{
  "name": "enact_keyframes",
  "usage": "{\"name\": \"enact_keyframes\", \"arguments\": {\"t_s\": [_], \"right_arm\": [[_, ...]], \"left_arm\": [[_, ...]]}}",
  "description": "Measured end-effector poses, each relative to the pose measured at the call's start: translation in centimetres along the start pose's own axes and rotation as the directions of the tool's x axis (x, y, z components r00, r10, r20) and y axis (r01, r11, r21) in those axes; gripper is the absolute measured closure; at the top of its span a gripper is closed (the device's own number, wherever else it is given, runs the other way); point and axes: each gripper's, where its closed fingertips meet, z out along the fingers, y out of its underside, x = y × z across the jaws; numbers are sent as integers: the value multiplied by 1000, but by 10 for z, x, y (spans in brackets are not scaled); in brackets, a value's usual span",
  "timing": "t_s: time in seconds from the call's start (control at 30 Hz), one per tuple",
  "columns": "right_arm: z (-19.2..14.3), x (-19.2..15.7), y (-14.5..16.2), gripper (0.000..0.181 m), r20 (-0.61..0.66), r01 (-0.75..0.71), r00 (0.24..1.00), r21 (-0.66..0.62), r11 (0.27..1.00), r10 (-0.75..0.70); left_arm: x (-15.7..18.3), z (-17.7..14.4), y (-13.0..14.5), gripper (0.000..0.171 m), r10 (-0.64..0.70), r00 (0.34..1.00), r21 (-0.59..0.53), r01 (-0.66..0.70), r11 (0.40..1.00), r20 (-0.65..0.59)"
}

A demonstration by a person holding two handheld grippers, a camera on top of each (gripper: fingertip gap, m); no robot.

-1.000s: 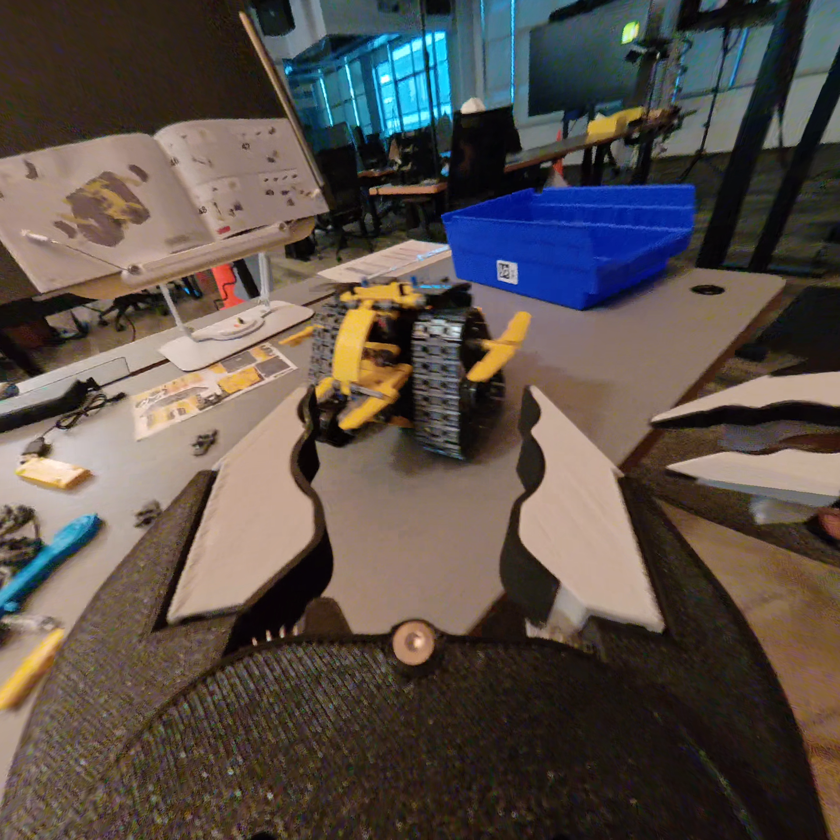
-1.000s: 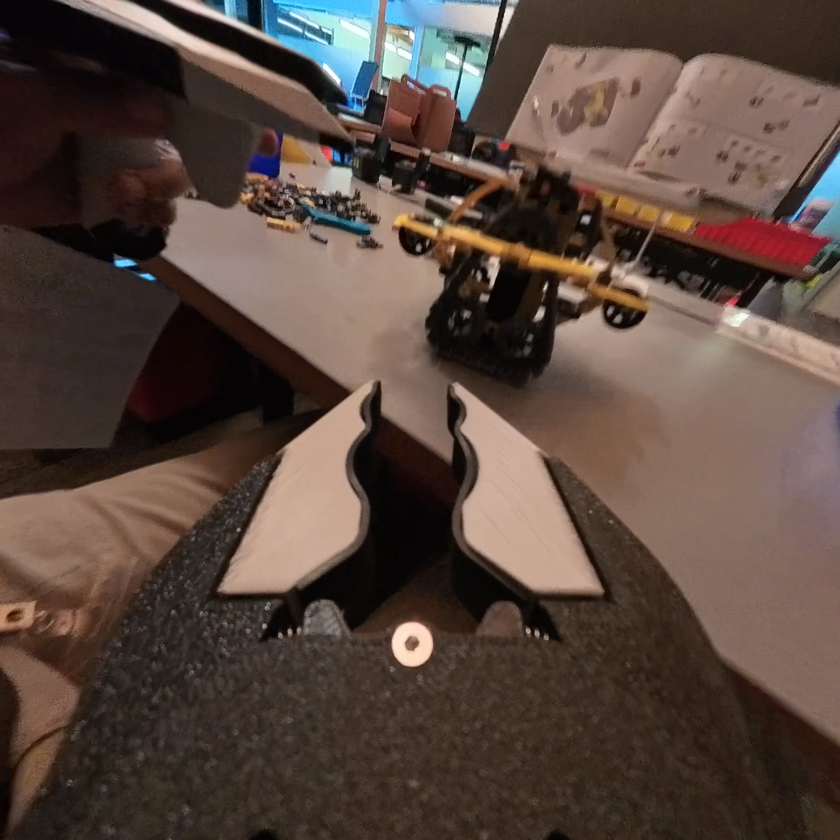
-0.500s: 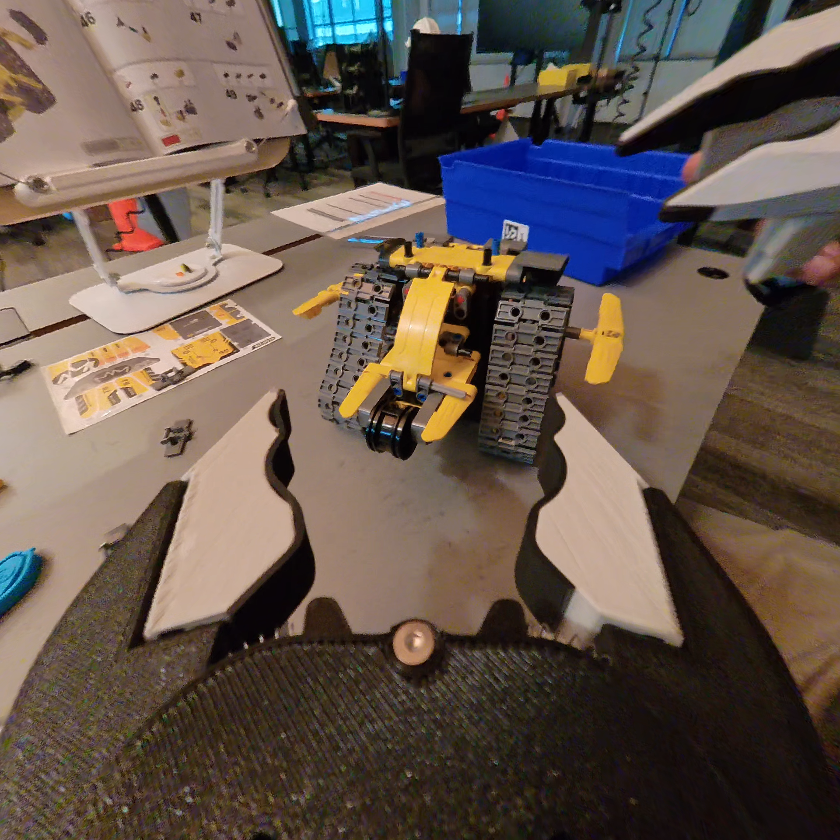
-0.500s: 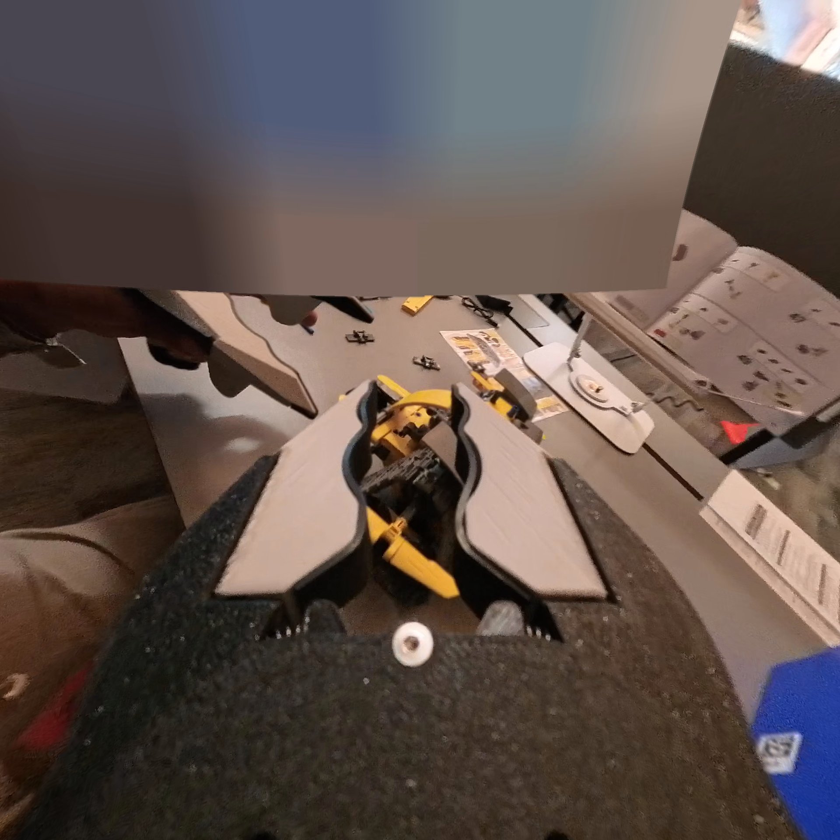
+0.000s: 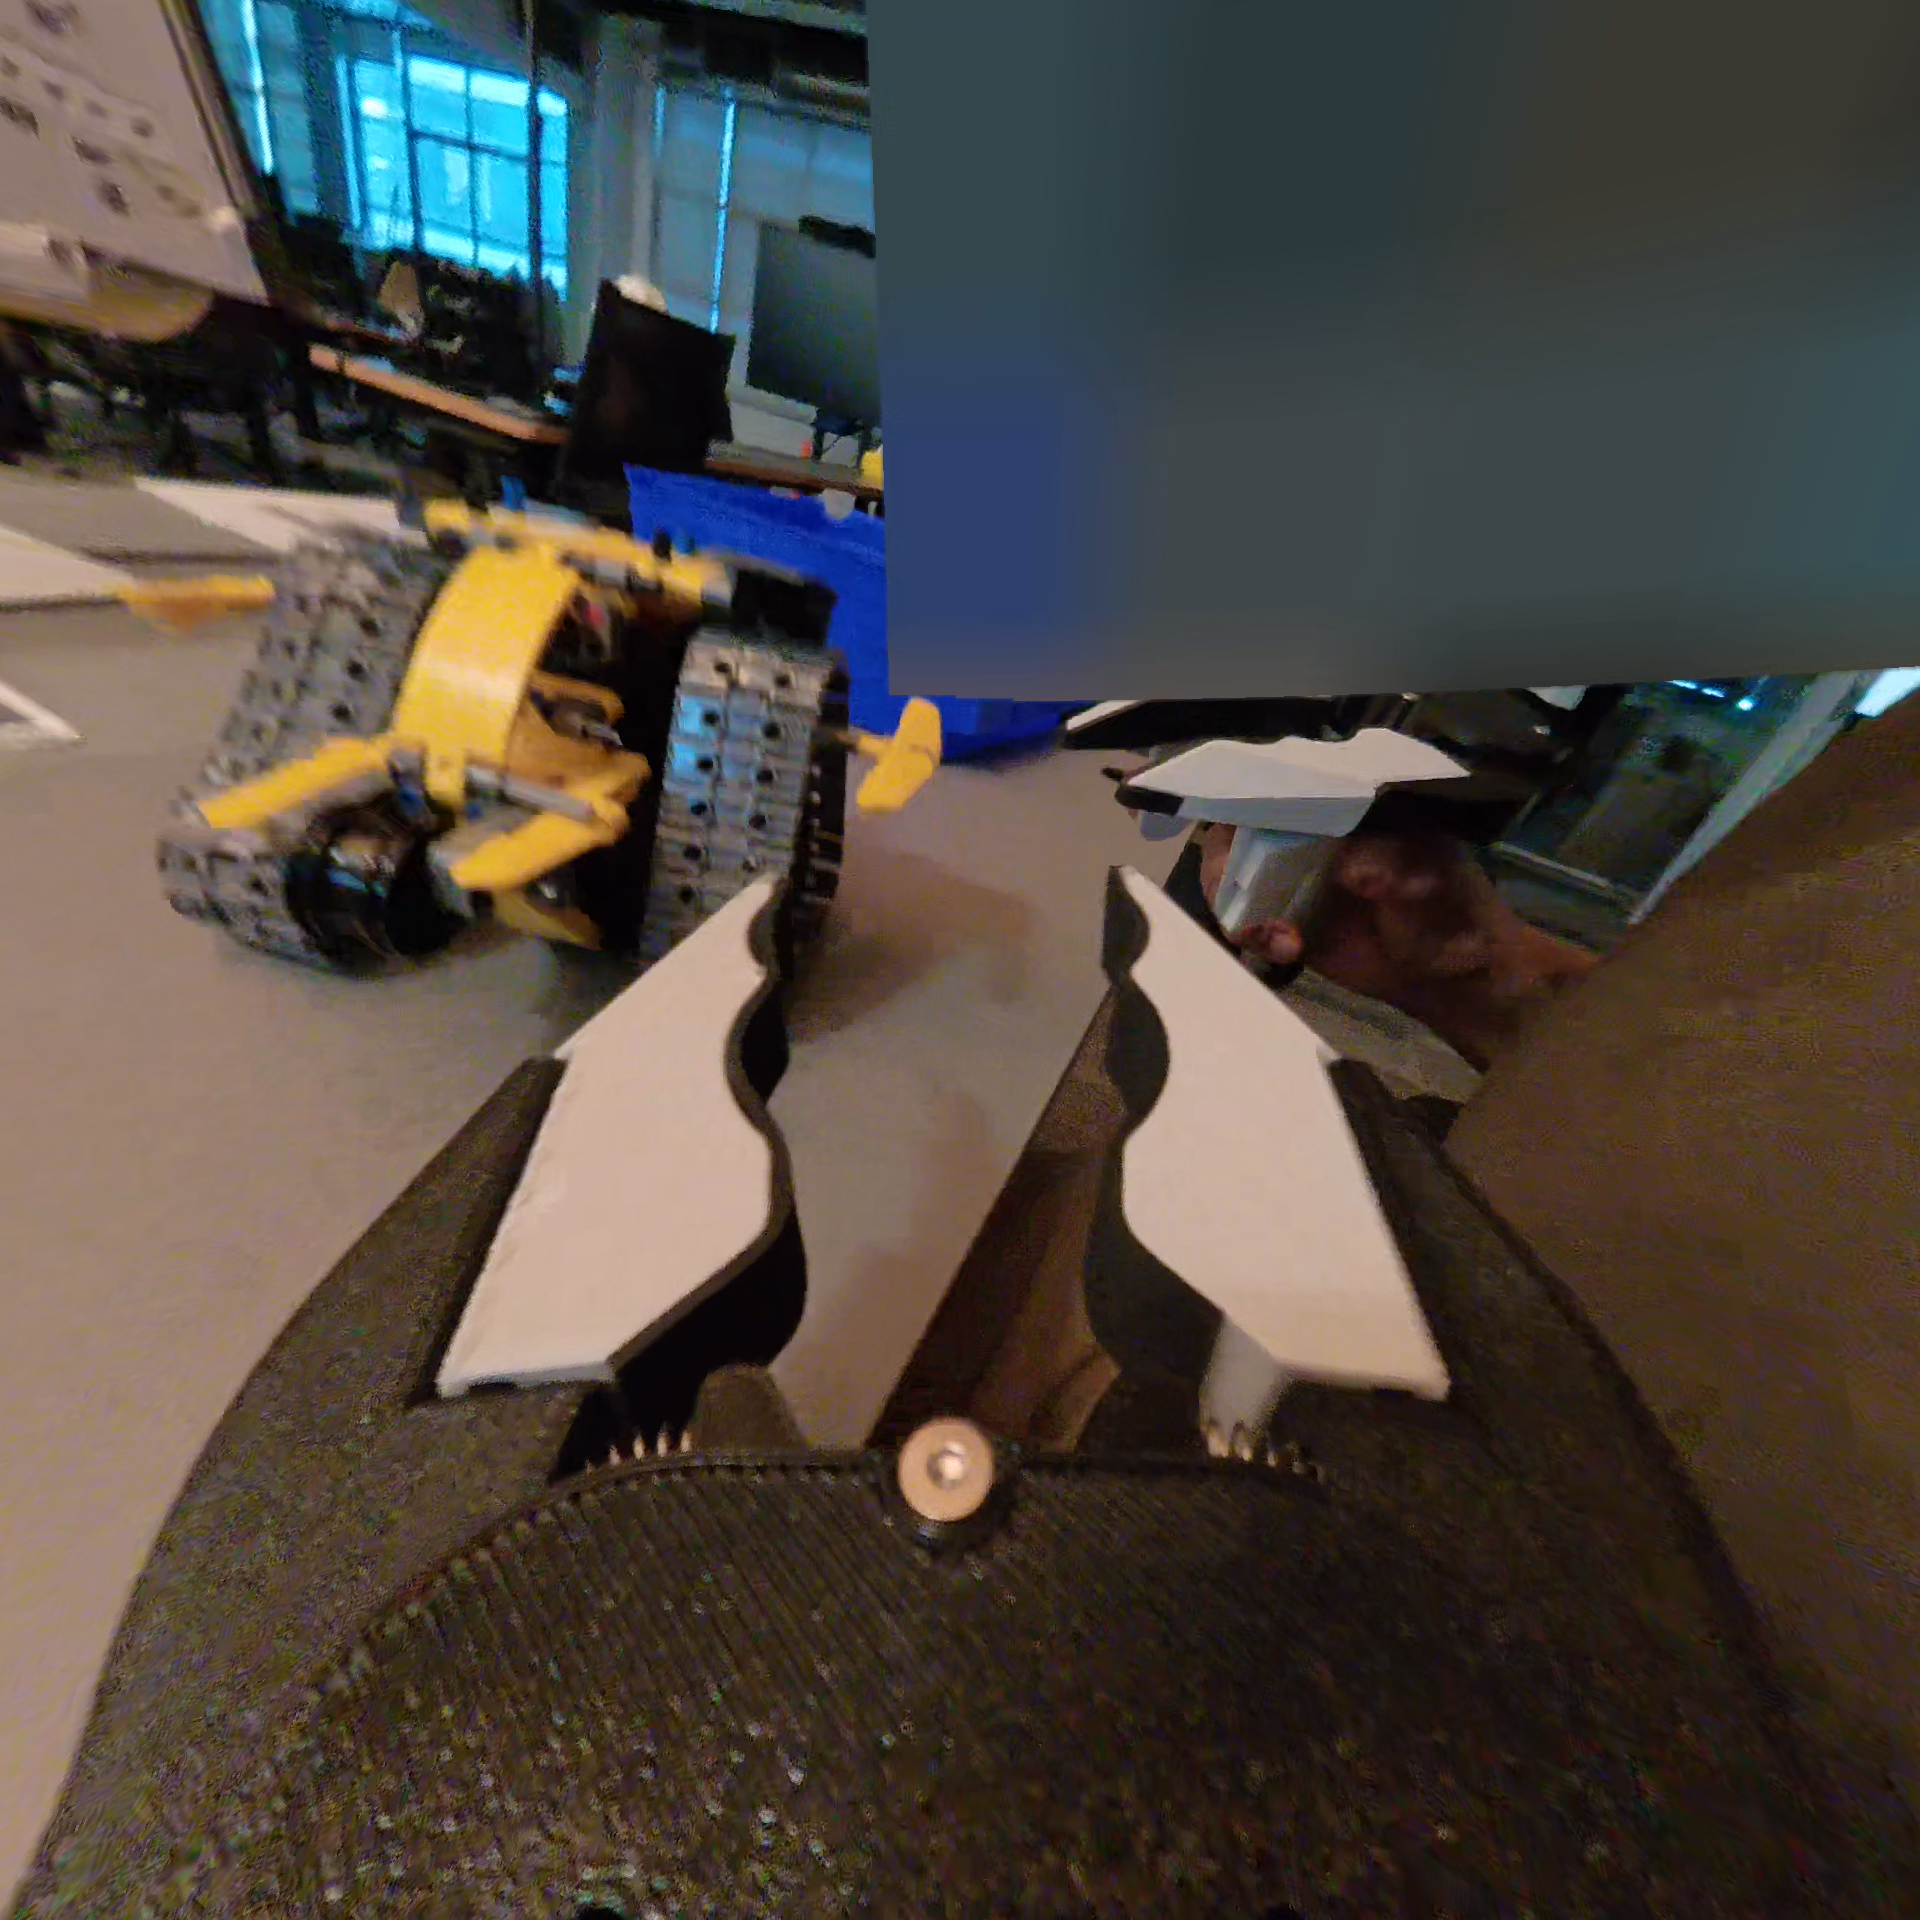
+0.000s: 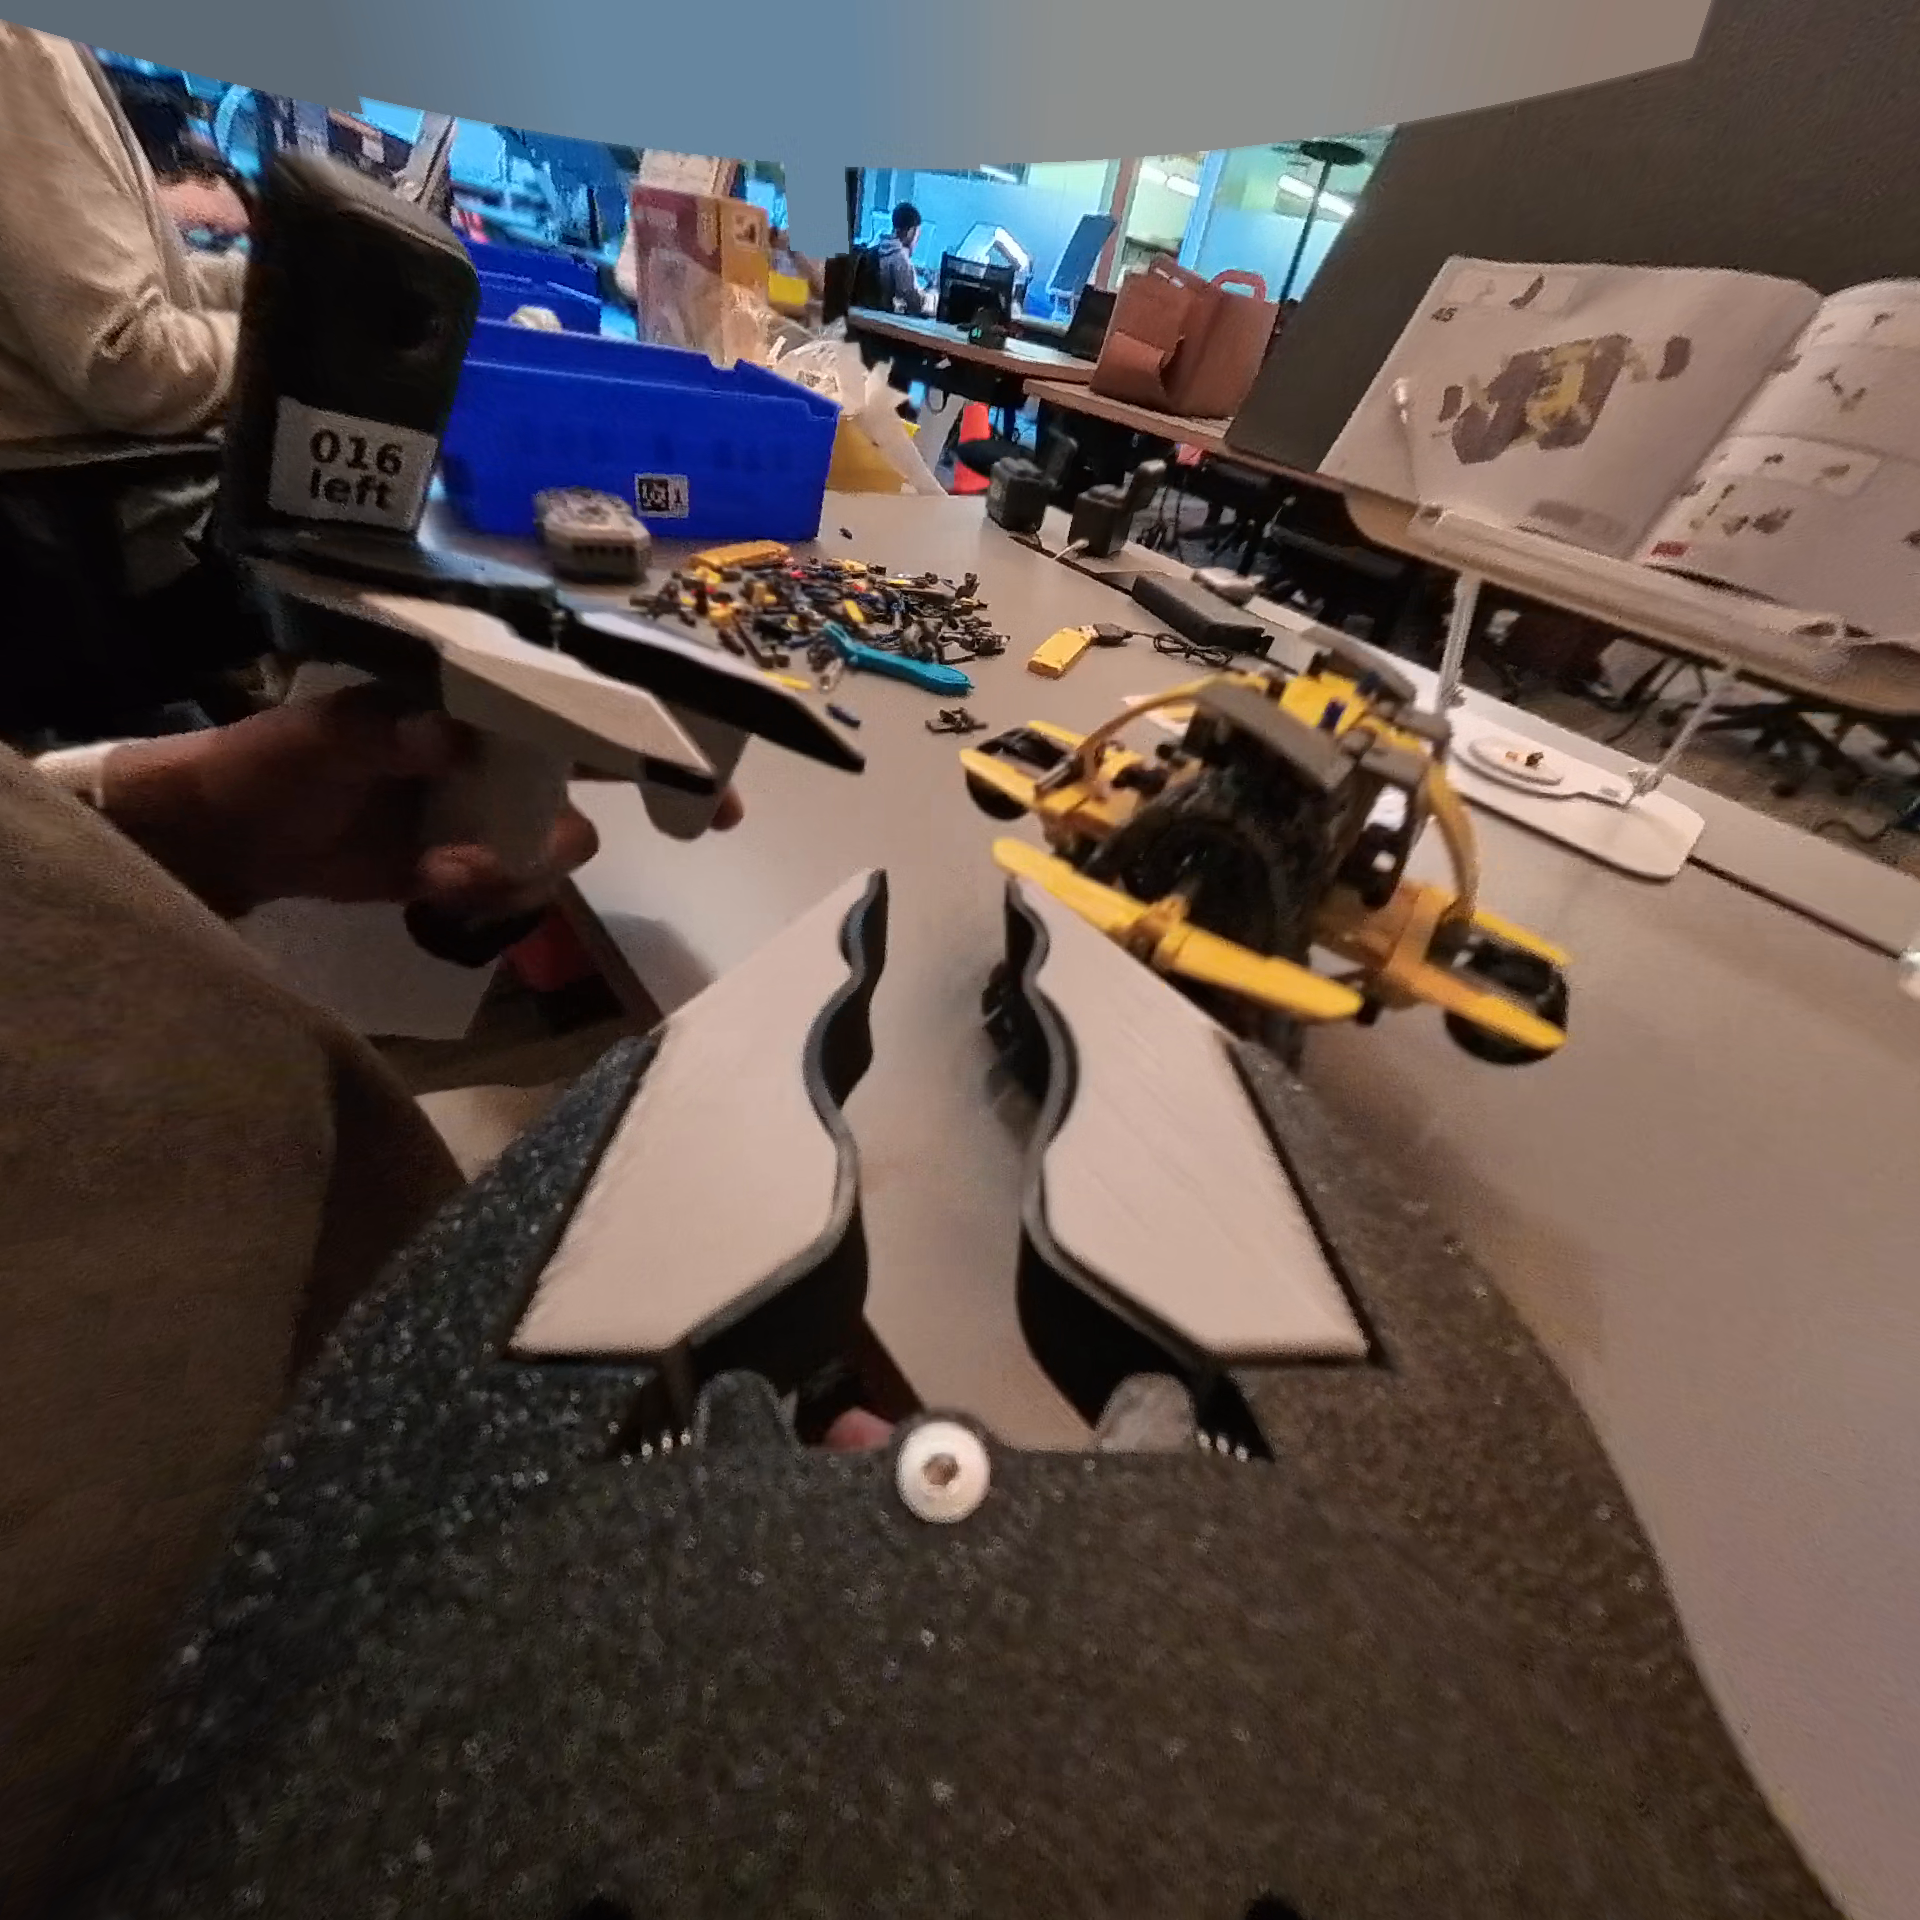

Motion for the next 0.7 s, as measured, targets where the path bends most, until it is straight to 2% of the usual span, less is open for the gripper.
{"name": "enact_keyframes", "arguments": {"t_s": [0.1,0.17,0.23,0.43,0.5,0.7], "right_arm": [[-1,1,22,173,-43,-74,996,-18,997,73],[0,6,40,181,-74,-141,988,-80,987,135],[-1,5,49,181,-68,-198,979,-92,976,192],[1,4,60,181,-115,-250,965,-139,958,235],[1,3,64,181,-126,-258,963,-162,953,239],[3,-4,76,181,-98,-319,948,-218,922,304]], "left_arm": [[3,12,23,142,-45,998,-91,48,995,41],[9,17,26,158,-61,997,-121,66,990,44],[10,19,27,171,-69,994,-137,80,987,83],[10,20,41,171,-117,976,-183,151,972,184],[6,22,48,171,-93,969,-216,143,966,227],[11,29,58,171,-46,972,-265,108,958,231]]}}
